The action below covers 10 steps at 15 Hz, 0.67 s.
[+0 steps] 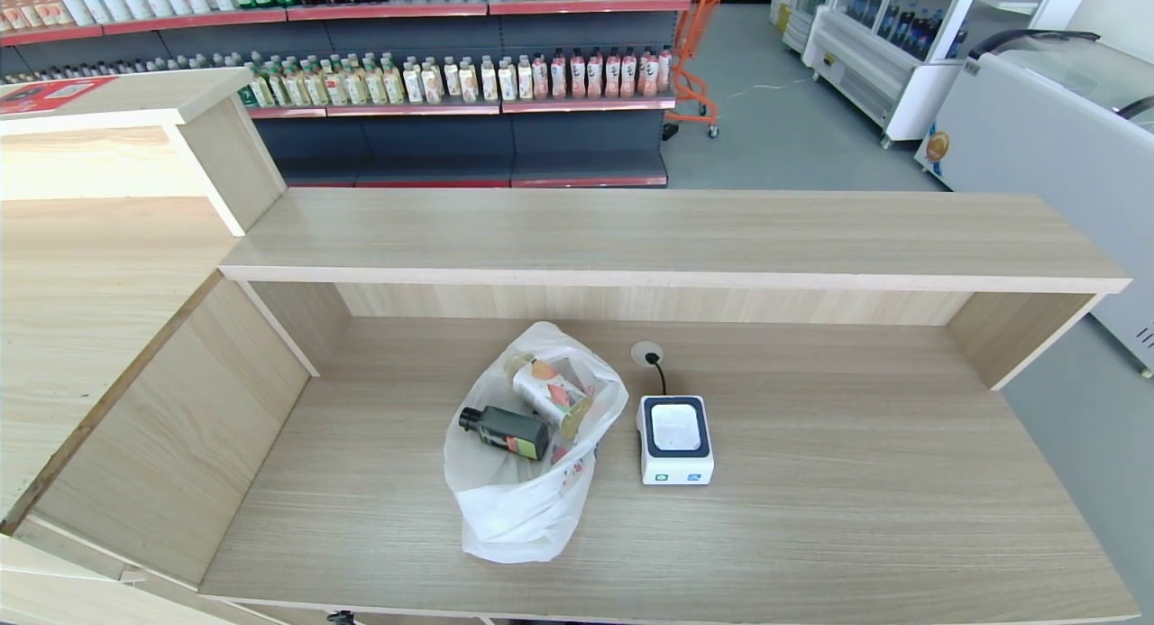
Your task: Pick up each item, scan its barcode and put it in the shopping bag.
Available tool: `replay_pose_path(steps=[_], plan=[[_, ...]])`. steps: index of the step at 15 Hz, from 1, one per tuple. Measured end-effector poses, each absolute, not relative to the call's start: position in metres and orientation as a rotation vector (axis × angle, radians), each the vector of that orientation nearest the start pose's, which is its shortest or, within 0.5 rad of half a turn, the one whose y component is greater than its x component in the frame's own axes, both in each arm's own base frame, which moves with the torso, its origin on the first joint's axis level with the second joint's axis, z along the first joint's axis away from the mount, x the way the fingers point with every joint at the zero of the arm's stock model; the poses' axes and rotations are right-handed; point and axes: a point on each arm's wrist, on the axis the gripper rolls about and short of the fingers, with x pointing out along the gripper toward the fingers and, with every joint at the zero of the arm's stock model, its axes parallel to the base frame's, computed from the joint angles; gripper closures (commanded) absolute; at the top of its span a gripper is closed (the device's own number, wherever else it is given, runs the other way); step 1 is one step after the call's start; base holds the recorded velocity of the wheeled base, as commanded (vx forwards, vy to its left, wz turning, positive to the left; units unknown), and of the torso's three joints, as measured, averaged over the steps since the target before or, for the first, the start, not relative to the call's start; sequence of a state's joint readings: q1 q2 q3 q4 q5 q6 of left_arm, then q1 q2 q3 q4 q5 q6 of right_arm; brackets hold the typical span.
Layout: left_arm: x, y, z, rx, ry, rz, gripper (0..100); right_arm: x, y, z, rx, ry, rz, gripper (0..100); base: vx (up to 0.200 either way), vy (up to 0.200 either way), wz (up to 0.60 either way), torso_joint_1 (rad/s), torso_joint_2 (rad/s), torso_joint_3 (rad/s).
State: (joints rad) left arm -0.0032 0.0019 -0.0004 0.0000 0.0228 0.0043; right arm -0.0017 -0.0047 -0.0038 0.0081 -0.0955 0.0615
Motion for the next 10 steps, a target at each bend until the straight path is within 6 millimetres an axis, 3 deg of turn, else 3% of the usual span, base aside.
replay_pose_path(steps=[1,7,10], plan=[[-0.0227,0.0006,0.0756,0.004,0.002,0.02,0,-0.0236,-0.0021,0.0756,0.061,-0.003,-0.098,100,0.0,0.0,0.0,0.0,0.0,0.0],[-0.0227,0.0005,0.0756,0.01,0.002,0.018,0,-0.0235,-0.0021,0.0755,0.061,-0.002,-0.096,100,0.0,-0.2,0.0,0.005,0.0,0.002],[-0.0227,0.0005,0.0757,0.006,0.002,0.018,0,-0.0235,-0.0021,0.0755,0.062,-0.002,-0.096,100,0.0,0.0,0.0,0.0,0.0,0.0]])
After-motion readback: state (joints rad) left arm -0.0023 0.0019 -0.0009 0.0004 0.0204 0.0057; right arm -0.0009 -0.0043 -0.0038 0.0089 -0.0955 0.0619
